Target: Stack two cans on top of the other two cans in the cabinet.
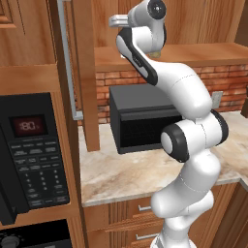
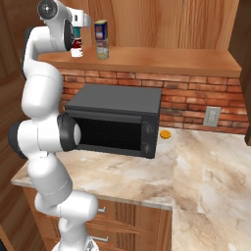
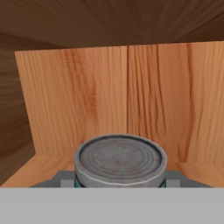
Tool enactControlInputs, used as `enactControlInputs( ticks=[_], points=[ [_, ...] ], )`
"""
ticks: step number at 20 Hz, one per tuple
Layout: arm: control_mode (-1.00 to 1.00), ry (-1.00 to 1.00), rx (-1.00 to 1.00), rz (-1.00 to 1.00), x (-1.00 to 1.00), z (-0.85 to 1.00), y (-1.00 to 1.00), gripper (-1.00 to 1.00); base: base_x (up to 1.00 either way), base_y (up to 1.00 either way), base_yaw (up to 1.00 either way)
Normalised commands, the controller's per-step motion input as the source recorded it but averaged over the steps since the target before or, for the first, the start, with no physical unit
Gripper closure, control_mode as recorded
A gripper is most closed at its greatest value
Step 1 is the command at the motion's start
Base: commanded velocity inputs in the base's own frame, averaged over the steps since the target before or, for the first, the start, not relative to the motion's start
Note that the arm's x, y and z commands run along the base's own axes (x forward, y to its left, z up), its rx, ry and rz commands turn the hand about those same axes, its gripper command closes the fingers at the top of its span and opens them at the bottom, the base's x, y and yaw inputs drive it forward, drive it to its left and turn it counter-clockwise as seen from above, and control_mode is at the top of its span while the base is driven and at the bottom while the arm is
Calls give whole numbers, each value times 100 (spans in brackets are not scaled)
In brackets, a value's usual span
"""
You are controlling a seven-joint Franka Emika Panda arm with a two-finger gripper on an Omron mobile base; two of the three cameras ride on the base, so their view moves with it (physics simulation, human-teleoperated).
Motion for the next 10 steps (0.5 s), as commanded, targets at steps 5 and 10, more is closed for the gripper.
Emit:
enactControlInputs(
  ticks=[5, 10],
  points=[
    [-100, 0, 0, 0, 0, 3, 0, 100, 0, 0, 0],
    [-100, 0, 0, 0, 0, 0, 0, 100, 0, 0, 0]
  ],
)
